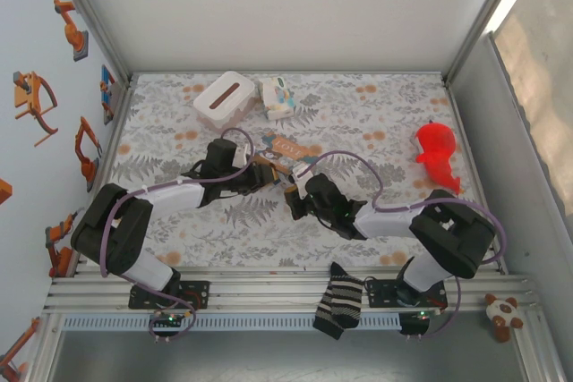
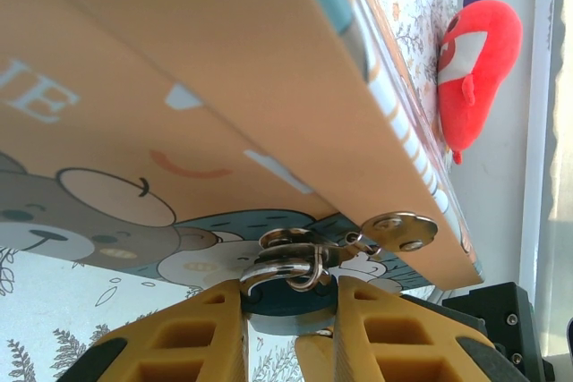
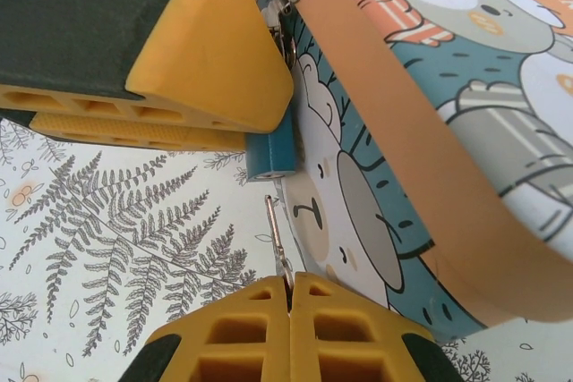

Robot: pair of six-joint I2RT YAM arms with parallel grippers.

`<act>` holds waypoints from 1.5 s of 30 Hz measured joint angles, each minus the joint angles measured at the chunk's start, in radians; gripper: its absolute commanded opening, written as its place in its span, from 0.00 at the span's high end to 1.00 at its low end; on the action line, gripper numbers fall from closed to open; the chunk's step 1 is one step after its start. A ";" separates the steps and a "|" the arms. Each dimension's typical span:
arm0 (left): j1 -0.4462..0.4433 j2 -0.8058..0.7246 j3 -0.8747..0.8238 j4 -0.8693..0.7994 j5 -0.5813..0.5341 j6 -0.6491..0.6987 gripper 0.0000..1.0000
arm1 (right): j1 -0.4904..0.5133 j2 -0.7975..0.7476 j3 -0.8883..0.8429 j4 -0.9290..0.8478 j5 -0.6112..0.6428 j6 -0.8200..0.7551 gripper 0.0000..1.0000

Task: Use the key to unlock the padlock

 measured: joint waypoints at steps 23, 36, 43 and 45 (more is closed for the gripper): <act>0.000 0.010 0.000 0.000 -0.014 0.000 0.76 | 0.010 0.042 0.020 0.026 0.027 0.018 1.00; 0.000 0.010 0.000 0.000 -0.014 0.000 0.76 | 0.013 0.048 0.029 0.014 0.051 0.018 1.00; 0.000 0.010 0.000 0.000 -0.014 0.000 0.76 | 0.014 0.055 0.037 0.014 0.055 0.018 1.00; 0.000 0.010 0.000 0.000 -0.014 0.000 0.76 | 0.014 0.058 0.044 0.014 0.055 0.018 1.00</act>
